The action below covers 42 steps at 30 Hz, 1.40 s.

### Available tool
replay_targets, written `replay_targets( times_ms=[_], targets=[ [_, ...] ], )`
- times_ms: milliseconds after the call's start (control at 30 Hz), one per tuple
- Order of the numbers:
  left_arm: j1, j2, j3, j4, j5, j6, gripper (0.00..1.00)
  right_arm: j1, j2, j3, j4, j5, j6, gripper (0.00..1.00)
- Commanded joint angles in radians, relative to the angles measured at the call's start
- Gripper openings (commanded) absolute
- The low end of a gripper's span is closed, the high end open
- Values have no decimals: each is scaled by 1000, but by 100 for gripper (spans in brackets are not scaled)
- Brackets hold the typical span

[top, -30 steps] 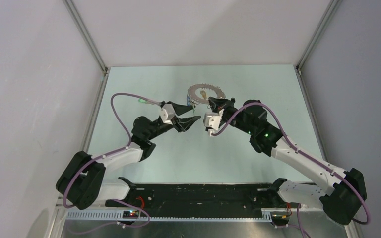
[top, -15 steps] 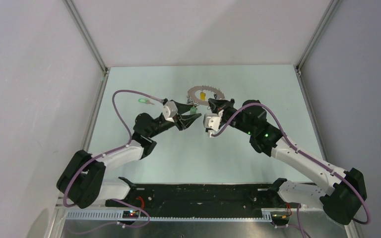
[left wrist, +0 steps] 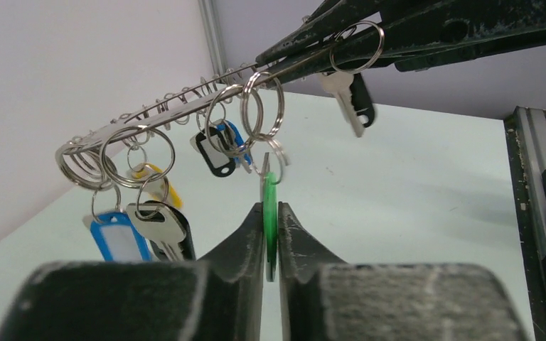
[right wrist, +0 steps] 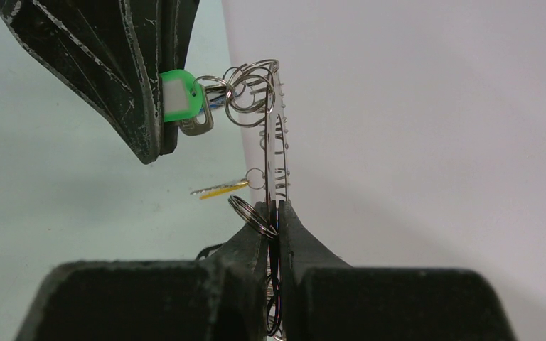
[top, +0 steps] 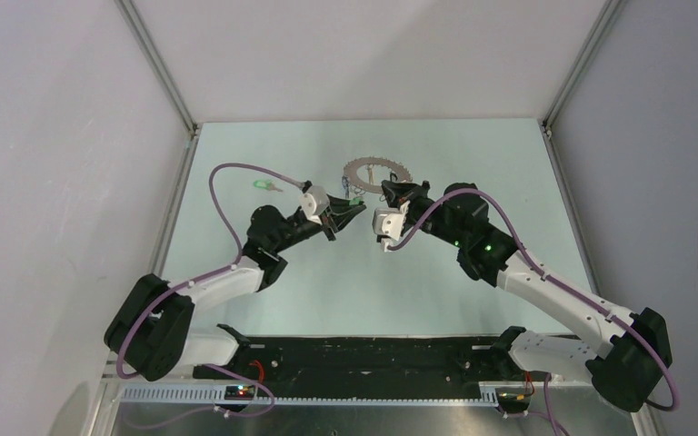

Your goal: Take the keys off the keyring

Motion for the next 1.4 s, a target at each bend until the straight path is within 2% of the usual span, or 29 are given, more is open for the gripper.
replay_targets(
  times_ms=[0,100,233,300,400,467,533,567,633,667,733,800,867,967,1100,1233,1333,1367],
  targets=[
    [1,0,44,-11,-27,15,3,-5,-15,65,73,-5,-14,0],
    [2,-6,59,-62,-62,1,0,-9,-7,64,69,12,11,0],
    [2,-25,83,-141,-131,-10,0,-33,24,64,71,45,161,0],
    [0,-38,80,-173,-192,-16,0,-50,44,64,74,59,300,0],
    [-8,-55,67,-208,-303,-33,0,-88,72,49,89,53,627,0],
    [-12,-60,71,-249,-395,-89,0,-103,78,7,133,14,773,0],
    [-20,-68,110,-352,-515,-201,0,-106,77,-47,202,-10,869,0],
    [-34,-72,153,-467,-633,-275,0,-106,78,-61,235,-15,895,0],
    [-54,-79,236,-652,-743,-336,0,-108,79,-89,254,-38,954,0],
    [-58,-83,257,-738,-749,-346,0,-111,80,-100,257,-48,984,0],
    [-60,-105,288,-807,-766,-404,0,-116,81,-118,271,-62,1016,0],
    [-57,-150,277,-841,-809,-550,0,-129,79,-144,302,-78,1048,0],
    [-49,-196,247,-844,-796,-589,0,-144,71,-170,344,-85,1082,0],
    [-34,-210,262,-840,-681,-547,0,-173,60,-196,379,-114,1129,0],
    [-29,-192,323,-931,-542,-441,0,-187,55,-199,382,-135,1155,0],
    [-29,-180,382,-1071,-531,-384,0,-200,47,-215,381,-139,1180,0],
    [-30,-160,488,-1199,-568,-325,0,-221,35,-228,373,-147,1192,0],
    [-32,-140,518,-1279,-591,-308,0,-224,33,-230,363,-155,1196,14]
  ],
)
